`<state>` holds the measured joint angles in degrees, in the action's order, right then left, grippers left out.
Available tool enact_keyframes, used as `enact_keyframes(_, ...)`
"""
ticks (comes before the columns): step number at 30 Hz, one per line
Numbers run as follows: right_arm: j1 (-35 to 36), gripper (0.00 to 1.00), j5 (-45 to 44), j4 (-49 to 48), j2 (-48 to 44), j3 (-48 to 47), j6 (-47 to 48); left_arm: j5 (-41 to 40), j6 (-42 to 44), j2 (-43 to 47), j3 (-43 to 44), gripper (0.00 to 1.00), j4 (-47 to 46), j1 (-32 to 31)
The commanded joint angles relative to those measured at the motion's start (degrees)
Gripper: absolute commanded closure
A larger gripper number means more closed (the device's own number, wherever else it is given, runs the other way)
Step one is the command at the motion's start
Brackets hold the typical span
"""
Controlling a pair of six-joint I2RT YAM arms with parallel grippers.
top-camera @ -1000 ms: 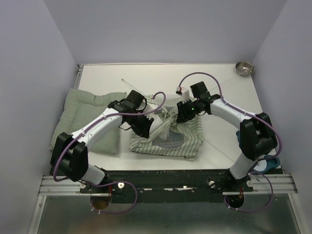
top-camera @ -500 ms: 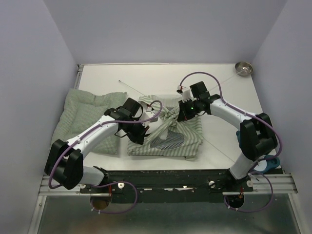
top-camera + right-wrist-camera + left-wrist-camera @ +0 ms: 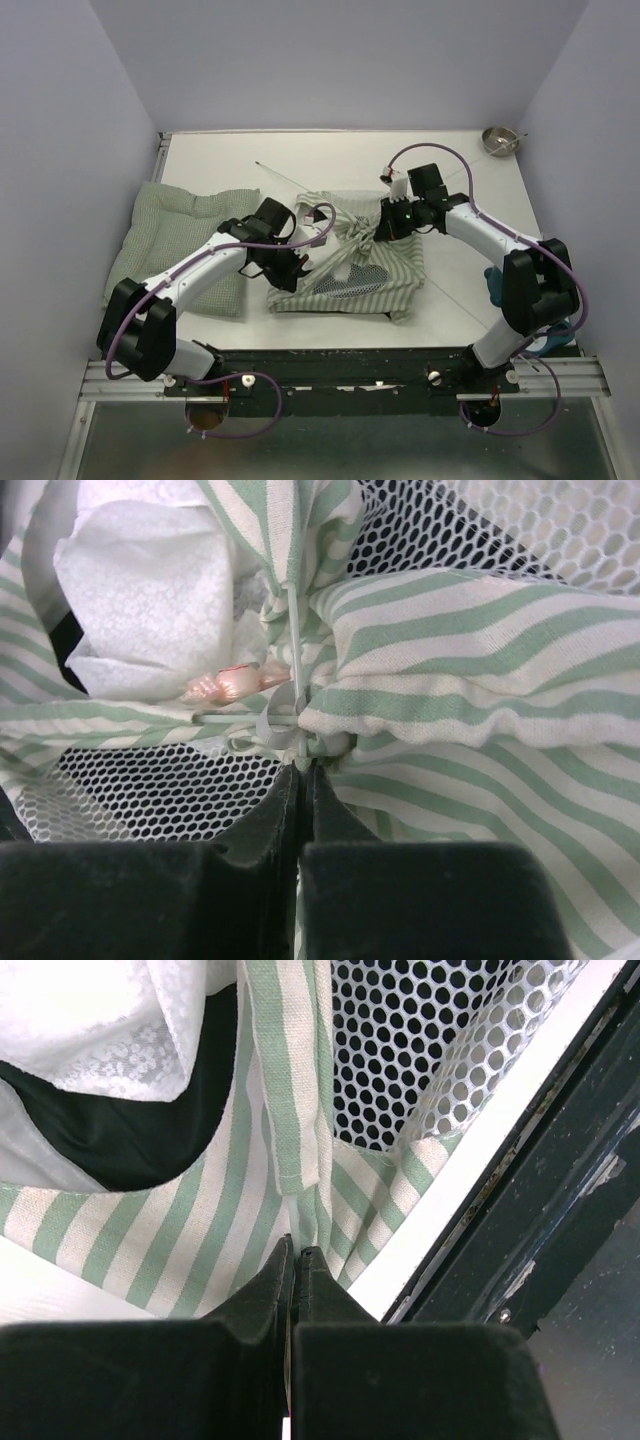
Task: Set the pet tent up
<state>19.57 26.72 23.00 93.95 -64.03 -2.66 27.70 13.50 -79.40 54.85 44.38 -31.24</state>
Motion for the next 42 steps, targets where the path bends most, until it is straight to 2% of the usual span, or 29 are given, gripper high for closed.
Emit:
enact_keyframes(1,-0.7,0.81,7.0,2.4,-0.1,-0.3,4.4,-0.5,1.0,-2.2,2.8,1.00,0.8,0.0)
enact_keyframes(5,-0.7,0.53,10.6,7.3,-5.5,0.7,11.7,-0.3,1.6,-4.8,4.2,1.00,0.5,0.0)
enact_keyframes(7,-0.7,0.42,12.6,9.3,-9.5,1.4,16.4,0.4,2.2,-5.2,4.0,1.00,0.8,0.0)
enact_keyframes(8,-0.7,0.40,14.0,10.1,-11.1,1.6,19.4,0.9,2.6,-5.2,3.9,1.00,1.0,0.0)
enact_keyframes(11,-0.7,0.40,19.6,6.7,-16.2,5.4,29.2,1.3,3.0,-4.4,3.4,1.00,1.1,0.0)
enact_keyframes(14,1.2,0.37,22.5,-6.7,-20.6,11.5,33.6,1.9,3.4,-4.3,3.9,1.00,2.4,0.0)
enact_keyframes(17,7.7,0.37,21.3,-14.1,-20.0,12.7,39.1,3.0,2.9,-3.9,4.5,1.00,3.5,0.2)
enact_keyframes(22,17.6,0.43,18.4,-26.8,-15.2,14.4,44.4,4.5,3.5,-1.8,4.3,1.00,4.0,0.4)
enact_keyframes(25,19.6,0.46,18.6,-29.5,-11.3,14.9,49.1,4.8,3.8,-0.8,4.1,1.00,4.0,0.7)
enact_keyframes(32,19.5,0.46,19.1,-30.5,-7.2,16.3,54.9,5.3,6.2,2.7,3.3,1.00,4.0,1.4)
enact_keyframes(39,19.6,0.39,18.1,-29.5,-3.7,14.5,60.0,7.0,7.6,5.0,2.2,1.00,3.5,1.5)
enact_keyframes(42,19.6,0.45,17.5,-27.1,-1.7,12.2,61.9,7.7,7.6,5.2,2.3,1.00,3.6,1.5)
